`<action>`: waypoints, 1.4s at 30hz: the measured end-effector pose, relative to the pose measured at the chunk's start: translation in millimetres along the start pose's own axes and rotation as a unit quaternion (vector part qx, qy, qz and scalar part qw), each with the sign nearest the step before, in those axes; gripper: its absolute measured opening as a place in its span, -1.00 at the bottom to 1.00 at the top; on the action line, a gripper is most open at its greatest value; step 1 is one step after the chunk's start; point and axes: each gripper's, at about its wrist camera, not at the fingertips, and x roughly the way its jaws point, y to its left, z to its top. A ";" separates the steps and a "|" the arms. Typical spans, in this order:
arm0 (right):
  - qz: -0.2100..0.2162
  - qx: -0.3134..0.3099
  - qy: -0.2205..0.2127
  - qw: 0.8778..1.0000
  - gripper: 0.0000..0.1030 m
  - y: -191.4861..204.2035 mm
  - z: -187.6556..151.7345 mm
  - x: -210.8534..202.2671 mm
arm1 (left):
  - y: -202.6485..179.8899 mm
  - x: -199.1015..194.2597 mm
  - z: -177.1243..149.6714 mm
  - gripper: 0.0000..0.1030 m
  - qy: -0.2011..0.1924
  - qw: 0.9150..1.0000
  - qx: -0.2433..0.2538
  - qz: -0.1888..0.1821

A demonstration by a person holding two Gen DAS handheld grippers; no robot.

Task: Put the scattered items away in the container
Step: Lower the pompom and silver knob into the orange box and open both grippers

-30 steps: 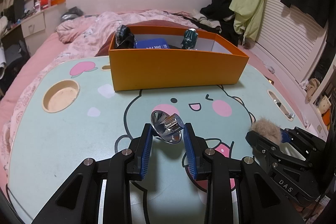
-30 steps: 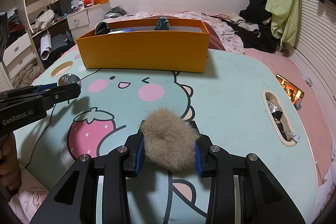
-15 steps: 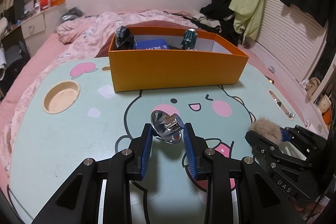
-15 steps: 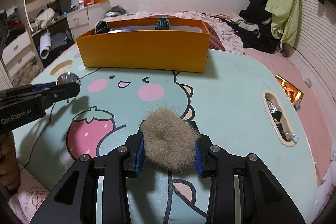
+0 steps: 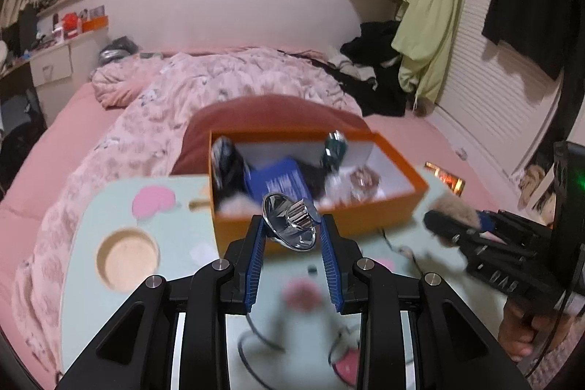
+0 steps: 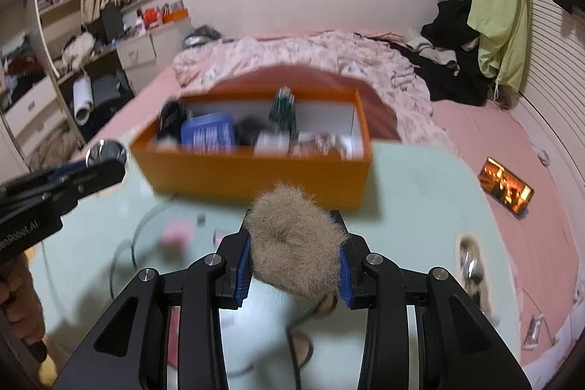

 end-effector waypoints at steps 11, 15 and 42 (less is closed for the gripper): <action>0.006 0.015 0.037 0.999 -0.26 -7.3 64.9 42.1 | 3.4 69.9 39.1 -0.45 0.048 0.999 -0.005 -0.020; 0.005 0.013 0.050 0.999 -0.26 -0.4 73.0 58.2 | 2.1 80.8 42.5 -0.45 0.052 0.999 0.008 -0.011; -0.046 0.035 0.063 0.996 0.46 0.8 64.1 49.4 | 2.9 37.0 25.7 0.78 0.010 0.999 -0.015 0.033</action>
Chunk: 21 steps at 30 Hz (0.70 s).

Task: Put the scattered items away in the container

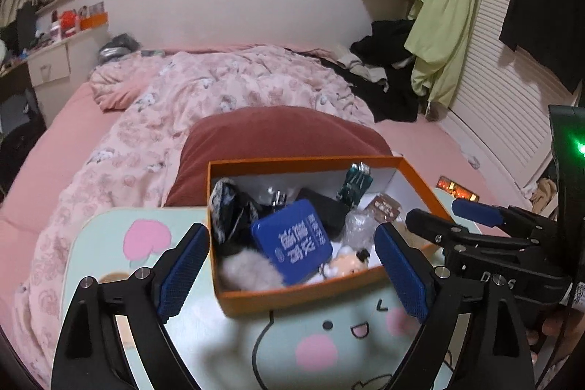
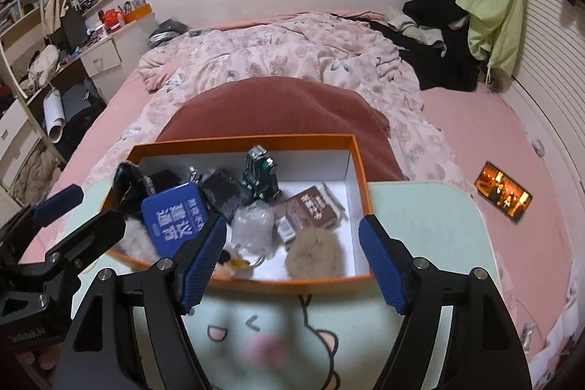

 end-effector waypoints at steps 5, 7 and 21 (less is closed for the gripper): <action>0.005 -0.001 -0.002 1.000 0.46 4.2 -6.9 -6.5 | 1.0 1.8 -15.5 0.78 0.017 1.000 -0.003 0.008; 0.008 0.000 -0.002 1.000 0.46 5.1 -9.2 -9.1 | 1.3 -0.9 -20.8 0.78 0.018 1.000 -0.007 0.006; 0.012 -0.030 0.006 0.999 0.46 8.4 -52.5 -8.7 | 0.0 15.2 -67.5 0.78 0.063 0.997 0.009 0.041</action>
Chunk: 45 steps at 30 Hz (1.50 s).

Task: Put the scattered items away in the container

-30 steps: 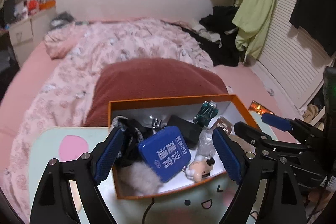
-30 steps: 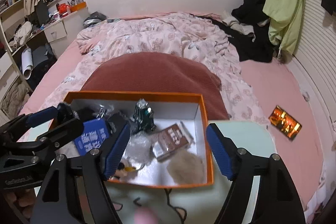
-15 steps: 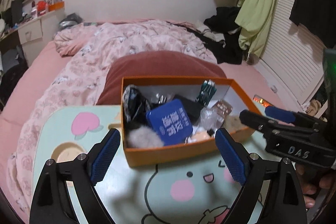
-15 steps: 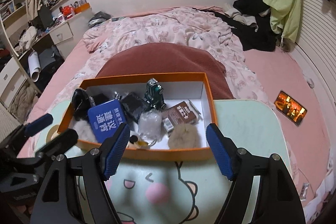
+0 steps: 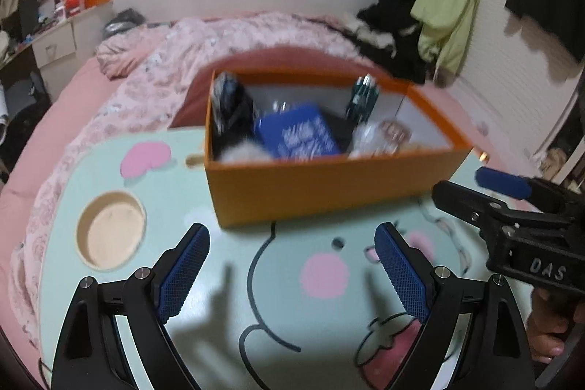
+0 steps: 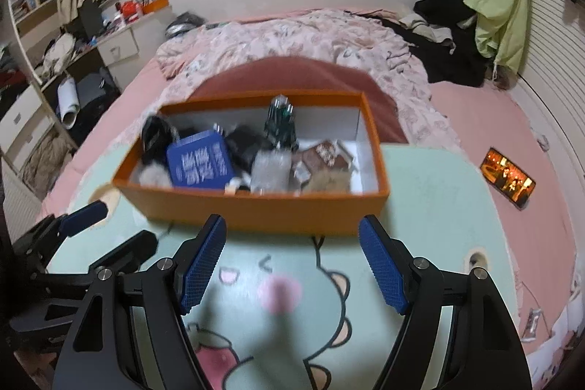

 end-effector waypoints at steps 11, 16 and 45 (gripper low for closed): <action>-0.038 0.004 0.047 0.998 0.90 -13.1 -32.8 45.9 | 3.5 31.3 -9.5 1.00 0.054 0.996 0.001 0.073; -0.050 0.014 0.054 0.997 0.99 -23.6 -28.1 49.5 | 2.3 31.4 -8.1 1.00 0.055 0.996 0.001 0.075; -0.050 0.014 0.054 0.997 0.99 -23.7 -28.0 48.6 | 1.7 31.2 -8.1 1.00 0.055 0.995 -0.002 0.079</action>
